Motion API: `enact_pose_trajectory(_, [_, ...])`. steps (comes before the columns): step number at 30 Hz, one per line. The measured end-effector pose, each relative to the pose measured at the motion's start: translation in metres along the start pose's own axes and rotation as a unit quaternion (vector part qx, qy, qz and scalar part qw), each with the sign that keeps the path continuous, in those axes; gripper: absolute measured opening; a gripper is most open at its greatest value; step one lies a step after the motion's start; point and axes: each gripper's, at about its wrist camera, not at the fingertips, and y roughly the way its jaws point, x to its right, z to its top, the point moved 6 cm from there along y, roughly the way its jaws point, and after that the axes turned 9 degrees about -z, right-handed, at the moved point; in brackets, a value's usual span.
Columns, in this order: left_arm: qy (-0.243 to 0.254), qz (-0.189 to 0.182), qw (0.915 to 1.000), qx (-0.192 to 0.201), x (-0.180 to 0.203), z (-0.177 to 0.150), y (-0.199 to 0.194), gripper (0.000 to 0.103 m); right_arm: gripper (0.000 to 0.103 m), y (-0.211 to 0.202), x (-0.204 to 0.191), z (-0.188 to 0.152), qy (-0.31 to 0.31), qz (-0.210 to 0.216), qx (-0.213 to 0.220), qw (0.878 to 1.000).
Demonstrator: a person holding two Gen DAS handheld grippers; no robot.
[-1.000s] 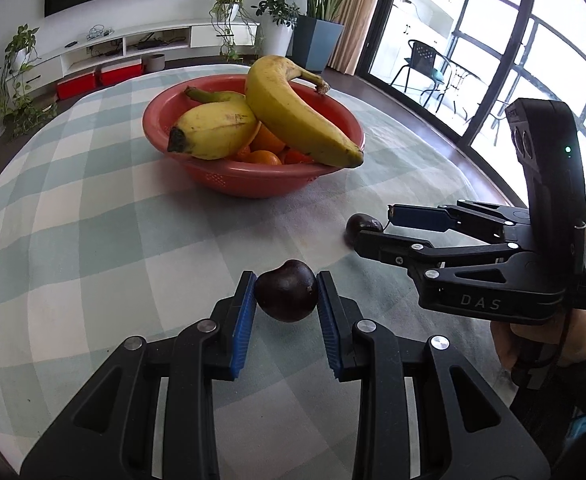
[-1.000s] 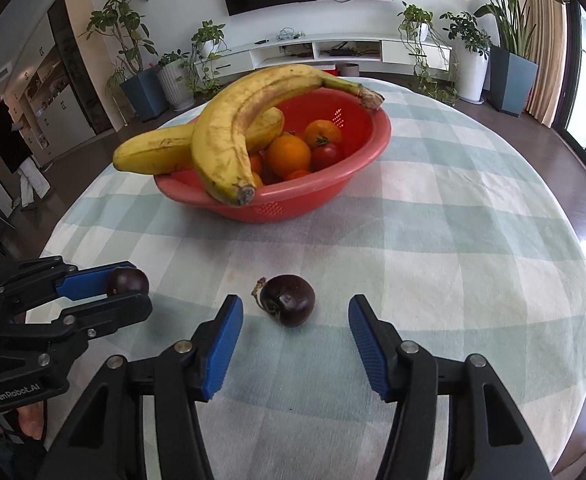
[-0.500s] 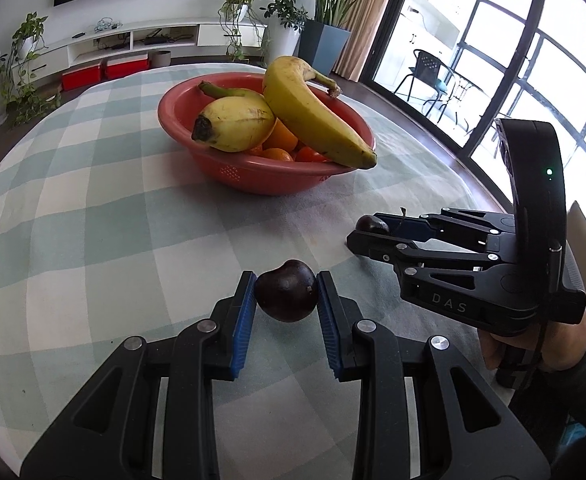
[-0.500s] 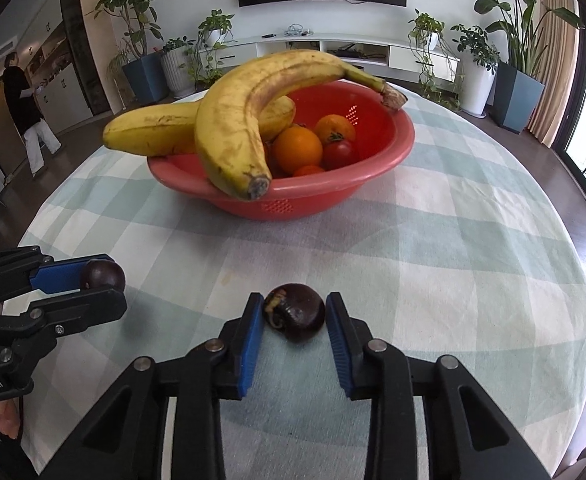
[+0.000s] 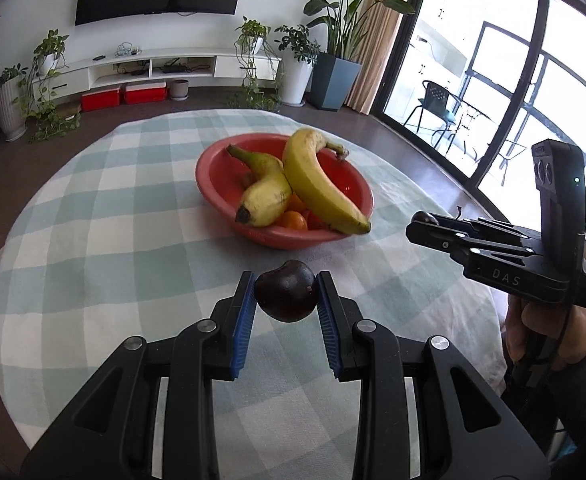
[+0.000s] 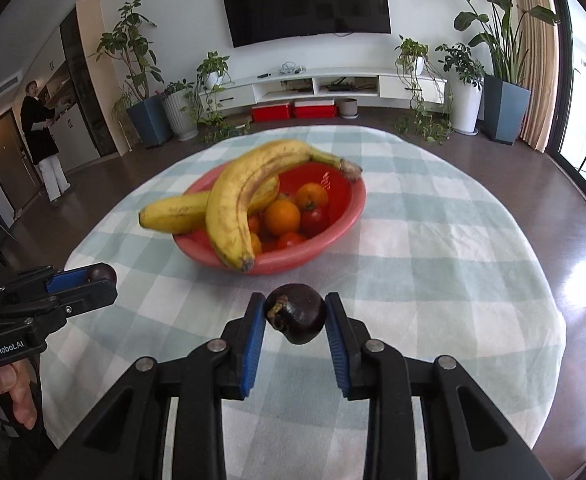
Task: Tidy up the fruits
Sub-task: 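Lower both plums into the red bowl and open both tools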
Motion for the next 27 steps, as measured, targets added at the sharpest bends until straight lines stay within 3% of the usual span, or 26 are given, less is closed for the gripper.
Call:
enact_pose_trajectory(6, [0.025,0.025,0.9993,0.008,-0.015,0.068,-0.002,0.028,0.033,0.003,0.006,0.053,-0.001,-0.001,0.032,0.999])
enact_pose_trajectory(11, [0.038,0.029,0.9986,-0.020,-0.032,0.111,0.034,0.028,0.033,0.037,-0.001,0.067,-0.006,0.005,0.012,1.000])
enact_pose_trajectory(16, [0.046,0.046,0.9960,-0.062,-0.050,0.115,0.078,0.028,0.033,0.072,-0.008,0.068,-0.015,0.005,-0.014,1.000])
enact_pose_trajectory(27, [0.056,0.042,0.9931,-0.095,-0.060,0.102,0.131,0.029,0.033,0.109,-0.007,0.059,-0.016,0.000,-0.033,0.999])
